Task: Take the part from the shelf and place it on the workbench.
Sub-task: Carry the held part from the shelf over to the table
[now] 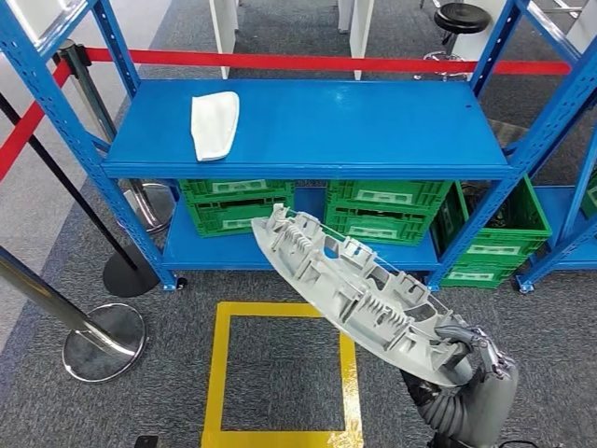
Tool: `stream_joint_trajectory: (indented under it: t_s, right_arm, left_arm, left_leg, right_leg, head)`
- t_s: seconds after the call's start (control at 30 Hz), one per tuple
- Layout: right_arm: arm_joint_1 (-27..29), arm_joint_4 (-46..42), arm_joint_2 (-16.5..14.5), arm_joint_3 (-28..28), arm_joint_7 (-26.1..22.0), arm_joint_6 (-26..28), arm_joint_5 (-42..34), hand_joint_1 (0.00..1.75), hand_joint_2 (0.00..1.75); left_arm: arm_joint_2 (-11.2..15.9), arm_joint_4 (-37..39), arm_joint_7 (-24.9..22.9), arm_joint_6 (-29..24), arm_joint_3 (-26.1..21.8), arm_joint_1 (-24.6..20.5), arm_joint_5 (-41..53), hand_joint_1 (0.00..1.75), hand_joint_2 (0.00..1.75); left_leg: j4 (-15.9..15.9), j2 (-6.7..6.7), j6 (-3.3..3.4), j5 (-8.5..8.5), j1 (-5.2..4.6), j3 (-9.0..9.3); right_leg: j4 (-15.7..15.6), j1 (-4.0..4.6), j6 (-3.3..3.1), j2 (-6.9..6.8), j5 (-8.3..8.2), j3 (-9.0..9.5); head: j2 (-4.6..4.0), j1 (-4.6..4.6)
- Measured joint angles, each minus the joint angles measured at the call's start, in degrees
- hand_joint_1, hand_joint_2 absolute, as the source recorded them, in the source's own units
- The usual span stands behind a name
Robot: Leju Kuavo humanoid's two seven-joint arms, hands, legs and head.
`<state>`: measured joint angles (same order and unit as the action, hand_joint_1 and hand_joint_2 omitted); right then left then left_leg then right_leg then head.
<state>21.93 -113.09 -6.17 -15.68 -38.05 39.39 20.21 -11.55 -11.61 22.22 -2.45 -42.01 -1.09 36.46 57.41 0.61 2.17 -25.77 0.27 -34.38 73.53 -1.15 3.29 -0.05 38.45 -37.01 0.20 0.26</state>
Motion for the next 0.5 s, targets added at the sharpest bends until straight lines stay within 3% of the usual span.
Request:
stream_joint_trajectory:
  t_s: [0.03, 0.1, 0.13, 0.2, 0.23, 0.3, 0.33, 0.37, 0.43, 0.47, 0.5]
  right_arm:
    - [-0.1, 0.1, 0.1, 0.0, 0.0, 0.0, -0.1, 1.75, 1.75]
    - [-0.3, 0.4, 0.2, -0.1, 0.0, 0.0, -0.3, 1.75, 1.75]
    - [-0.4, 0.5, 0.3, -0.1, 0.0, 0.0, -0.4, 1.75, 1.75]
    - [-0.8, 0.5, 0.3, -0.1, 0.0, 0.0, -0.5, 1.75, 1.75]
    - [-1.0, 0.6, 0.3, -0.1, 0.0, 0.0, -0.5, 1.75, 1.75]
    - [-1.0, 0.7, 0.3, -0.1, 0.0, 0.0, -0.6, 1.75, 1.75]
    - [-1.0, 0.8, 0.4, -0.1, 0.0, 0.0, -0.6, 1.75, 1.75]
    - [-0.9, 1.0, 0.4, -0.1, 0.0, 0.0, -0.7, 1.75, 1.75]
    - [-0.9, 1.1, 0.4, -0.1, 0.0, 0.0, -0.7, 1.75, 1.75]
    - [-0.9, 1.2, 0.4, -0.1, 0.0, 0.0, -0.7, 1.75, 1.75]
    - [-0.9, 1.3, 0.4, -0.1, 0.0, 0.0, -0.7, 1.75, 1.75]
  left_arm:
    - [0.0, 0.0, 0.1, -0.1, -0.1, 0.0, 0.0, 0.0, 0.0]
    - [-0.1, 0.0, 0.2, -0.2, -0.2, 0.0, 0.0, 0.0, 0.0]
    - [-0.1, 0.0, 0.2, -0.3, -0.3, 0.0, 0.0, 0.0, 0.0]
    - [-0.3, 0.0, 0.3, -0.4, -0.4, 0.0, 0.0, 0.0, 0.0]
    - [-0.3, 0.0, 0.3, -0.5, -0.5, 0.0, 0.0, 0.0, 0.0]
    - [-0.4, 0.0, 0.3, -0.6, -0.7, 0.3, 0.0, 0.0, 0.0]
    - [-0.4, 0.0, 0.3, -0.6, -0.9, 0.5, 0.0, 0.0, 0.0]
    - [-0.4, 0.0, 0.3, -0.6, -1.0, 0.7, 0.0, 0.0, 0.0]
    - [-0.4, 0.0, 0.3, -0.6, -1.1, 1.0, 0.0, 0.0, 0.0]
    - [-0.4, 0.0, 0.3, -0.6, -1.2, 0.9, 0.0, 0.0, 0.0]
    - [-0.4, 0.0, 0.3, -0.6, -1.2, 0.9, 0.0, 0.0, 0.0]
  left_leg:
    - [0.1, 0.1, -0.05, 0.69, -0.07, -0.94]
    - [0.5, 0.2, -0.34, 1.99, -0.12, -2.63]
    - [0.7, 0.18, -0.57, 2.6, -0.22, -3.3]
    - [0.9, 0.13, -1.08, 3.98, -0.37, -4.12]
    - [0.7, 0.12, -1.37, 4.79, -0.38, -4.37]
    - [0.0, 0.02, -2.04, 5.95, -0.17, -4.83]
    - [0.5, -0.09, -2.41, 4.76, -0.07, -5.15]
    - [1.9, -0.21, -2.75, 2.27, 0.02, -5.52]
    - [8.3, -0.33, -3.28, -4.9, 0.16, -6.2]
    - [12.2, -0.33, -3.46, -7.22, 0.19, -6.31]
    - [15.5, -0.33, -3.56, -7.88, 0.19, -6.09]
  right_leg:
    - [0.7, 0.0, 0.02, 0.0, -1.3, 0.96]
    - [-3.6, 0.0, -0.13, -0.01, -5.07, 5.47]
    - [-8.2, 0.05, -0.27, -0.02, -5.73, 8.97]
    - [-16.8, 0.23, -0.76, 0.01, -4.48, 14.32]
    - [-19.0, 0.41, -1.08, 0.03, -3.87, 15.35]
    - [-19.5, 0.53, -2.01, -0.1, -4.66, 14.3]
    - [-19.5, 0.49, -2.54, -0.2, -5.44, 13.49]
    - [-19.4, 0.41, -3.02, -0.32, -6.28, 12.58]
    - [-19.1, 0.41, -3.61, -0.47, -7.76, 10.68]
    - [-18.7, 0.45, -3.71, -0.57, -8.47, 9.68]
    - [-18.2, 0.49, -3.73, -0.66, -9.17, 8.54]
  head:
    - [0.0, 0.01]
    - [-0.01, 0.01]
    - [0.0, 0.03]
    - [0.01, 0.02]
    - [0.01, 0.04]
    - [0.01, 0.04]
    - [0.01, -0.01]
    - [0.0, -0.14]
    - [-0.01, -0.36]
    - [-0.01, -0.42]
    - [-0.01, -0.43]
